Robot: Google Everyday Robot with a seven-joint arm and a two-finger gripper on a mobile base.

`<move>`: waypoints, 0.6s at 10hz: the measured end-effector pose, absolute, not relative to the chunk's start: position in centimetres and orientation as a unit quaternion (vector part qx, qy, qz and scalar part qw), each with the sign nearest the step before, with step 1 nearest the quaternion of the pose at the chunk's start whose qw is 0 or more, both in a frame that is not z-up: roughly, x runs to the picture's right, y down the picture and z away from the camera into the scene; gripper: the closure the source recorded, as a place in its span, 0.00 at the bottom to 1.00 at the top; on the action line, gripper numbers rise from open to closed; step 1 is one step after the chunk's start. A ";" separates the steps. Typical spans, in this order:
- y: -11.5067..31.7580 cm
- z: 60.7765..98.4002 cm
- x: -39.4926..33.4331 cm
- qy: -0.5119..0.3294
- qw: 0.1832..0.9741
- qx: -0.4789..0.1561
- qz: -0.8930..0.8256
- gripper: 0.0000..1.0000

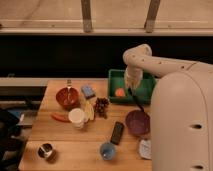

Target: Wipe tray with brush

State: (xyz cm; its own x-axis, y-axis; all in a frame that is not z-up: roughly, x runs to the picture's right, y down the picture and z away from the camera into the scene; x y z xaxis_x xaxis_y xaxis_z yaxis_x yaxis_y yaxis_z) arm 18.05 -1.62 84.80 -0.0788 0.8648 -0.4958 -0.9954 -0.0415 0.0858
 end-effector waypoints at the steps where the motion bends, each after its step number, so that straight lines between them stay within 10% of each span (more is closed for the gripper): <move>1: -1.4 84.3 19.3 0.216 0.657 -0.148 0.707 1.00; 6: -2.9 85.4 25.3 0.248 0.614 -0.107 0.741 1.00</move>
State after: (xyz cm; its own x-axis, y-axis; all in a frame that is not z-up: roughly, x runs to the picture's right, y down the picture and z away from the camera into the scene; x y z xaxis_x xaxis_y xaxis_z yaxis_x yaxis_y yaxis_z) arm 25.33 -2.91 85.41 -0.2220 0.8579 -0.4634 -0.9639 -0.1215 0.2369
